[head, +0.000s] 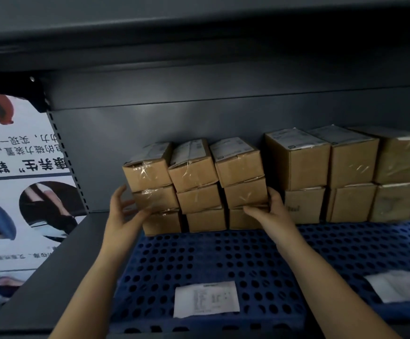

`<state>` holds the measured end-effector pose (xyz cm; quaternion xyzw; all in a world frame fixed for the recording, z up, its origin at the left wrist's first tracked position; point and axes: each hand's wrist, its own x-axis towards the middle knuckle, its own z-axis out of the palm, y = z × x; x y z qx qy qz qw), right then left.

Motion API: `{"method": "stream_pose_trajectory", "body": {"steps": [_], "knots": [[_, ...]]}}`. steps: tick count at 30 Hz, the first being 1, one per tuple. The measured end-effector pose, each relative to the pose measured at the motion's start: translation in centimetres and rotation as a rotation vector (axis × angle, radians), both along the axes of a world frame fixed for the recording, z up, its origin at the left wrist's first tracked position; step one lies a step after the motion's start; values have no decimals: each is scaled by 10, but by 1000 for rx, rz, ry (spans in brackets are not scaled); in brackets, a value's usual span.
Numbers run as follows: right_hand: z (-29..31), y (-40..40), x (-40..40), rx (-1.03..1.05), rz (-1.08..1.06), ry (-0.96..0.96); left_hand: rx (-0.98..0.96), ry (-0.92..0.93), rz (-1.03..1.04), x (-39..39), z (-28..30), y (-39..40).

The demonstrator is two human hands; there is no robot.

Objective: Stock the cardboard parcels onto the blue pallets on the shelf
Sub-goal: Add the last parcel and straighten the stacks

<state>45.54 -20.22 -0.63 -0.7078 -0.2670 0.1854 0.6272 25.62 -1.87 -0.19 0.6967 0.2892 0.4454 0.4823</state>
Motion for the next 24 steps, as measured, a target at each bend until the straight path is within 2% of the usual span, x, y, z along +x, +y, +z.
{"method": "stream_pose_trajectory", "body": {"steps": [6,14,24], "knots": [[-5,2,-2,-36,-49,75,-109,25,-168,-2,-4,12],[-5,12,-15,-25,-45,62,-118,9,-178,-4,-9,34],[3,11,-21,-39,-43,-66,-112,-37,-232,-5,-4,47]]}}
